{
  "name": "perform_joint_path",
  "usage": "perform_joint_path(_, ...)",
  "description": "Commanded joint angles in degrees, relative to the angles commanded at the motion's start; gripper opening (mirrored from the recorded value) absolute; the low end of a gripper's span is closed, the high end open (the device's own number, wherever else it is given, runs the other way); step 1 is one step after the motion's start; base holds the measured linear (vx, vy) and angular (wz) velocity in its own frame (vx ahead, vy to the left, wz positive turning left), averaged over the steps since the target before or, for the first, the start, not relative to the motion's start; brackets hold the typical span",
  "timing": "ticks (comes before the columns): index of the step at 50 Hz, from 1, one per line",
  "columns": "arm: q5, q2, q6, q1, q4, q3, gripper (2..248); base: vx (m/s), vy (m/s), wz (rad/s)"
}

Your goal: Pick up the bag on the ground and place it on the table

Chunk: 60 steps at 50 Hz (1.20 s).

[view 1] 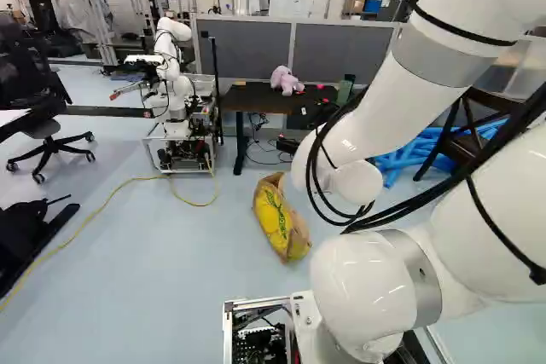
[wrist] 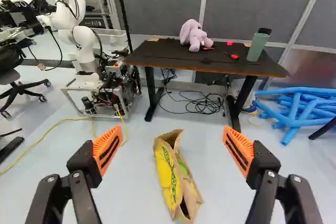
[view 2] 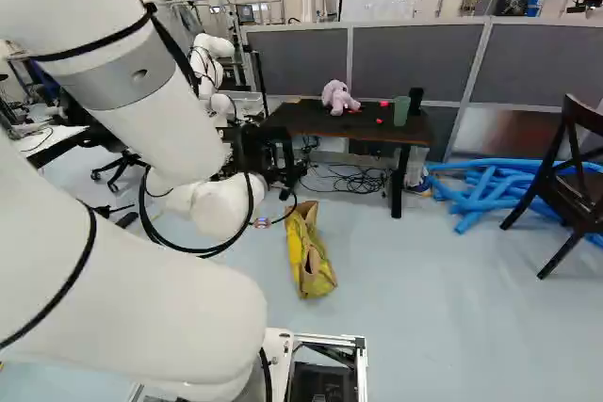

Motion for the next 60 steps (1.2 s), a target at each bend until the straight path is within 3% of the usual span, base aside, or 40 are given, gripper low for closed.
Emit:
perform_joint_path(49, 0.00, 0.00, 0.00, 0.00, 0.00, 0.00, 247, 0.123, -0.003, -0.011)
perform_joint_path(60, 0.00, -1.66, 0.00, 0.00, 0.00, -1.41, 247, 0.028, 0.000, -0.003)
